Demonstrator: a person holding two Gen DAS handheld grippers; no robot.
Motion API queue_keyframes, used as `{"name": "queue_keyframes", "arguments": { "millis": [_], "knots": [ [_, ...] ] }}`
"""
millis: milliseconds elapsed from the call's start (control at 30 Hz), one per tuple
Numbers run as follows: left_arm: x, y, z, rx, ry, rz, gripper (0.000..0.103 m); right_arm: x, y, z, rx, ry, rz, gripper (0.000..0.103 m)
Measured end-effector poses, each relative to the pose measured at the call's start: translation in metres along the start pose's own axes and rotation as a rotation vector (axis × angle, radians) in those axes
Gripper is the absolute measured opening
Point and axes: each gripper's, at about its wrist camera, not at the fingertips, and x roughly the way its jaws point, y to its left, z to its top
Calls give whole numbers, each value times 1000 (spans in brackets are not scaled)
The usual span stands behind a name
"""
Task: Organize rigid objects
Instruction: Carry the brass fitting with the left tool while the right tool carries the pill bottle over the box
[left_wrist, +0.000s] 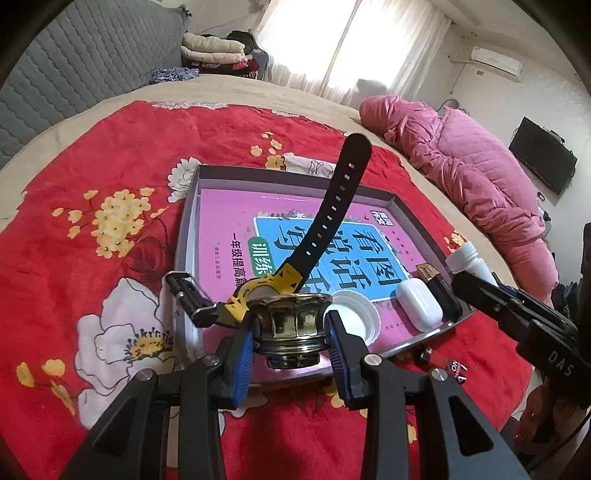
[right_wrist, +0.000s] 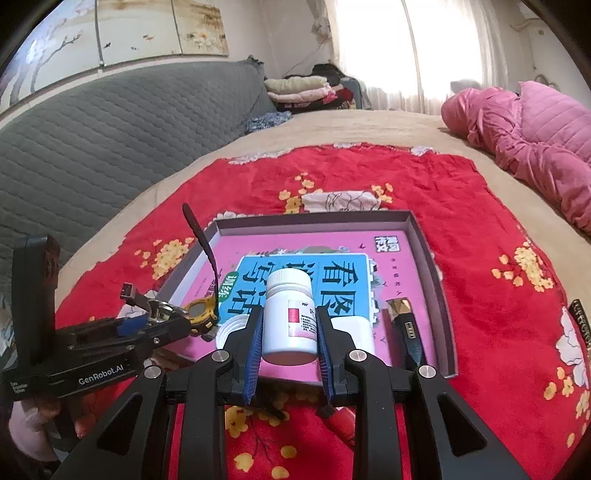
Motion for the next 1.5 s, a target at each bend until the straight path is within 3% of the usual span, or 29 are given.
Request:
{"name": "queue_keyframes", "arguments": {
  "millis": [533, 800, 1167, 1333, 1500],
  "knots": [
    [12, 1, 1, 19, 61, -3, 37, 48, 6, -5, -21, 126, -45, 28],
    [16, 1, 2, -1, 123, -54, 37, 62, 10, -8, -45, 193, -58, 28],
    [27, 4, 5, 18, 150, 7, 37, 77, 8, -7, -43, 261, -83, 28],
    [30, -3, 2, 70, 145, 45, 37, 84, 11, -7, -52, 283, -80, 28],
    [30, -2, 2, 69, 145, 38, 37, 87, 11, -7, -52, 298, -83, 27]
  ]
}}
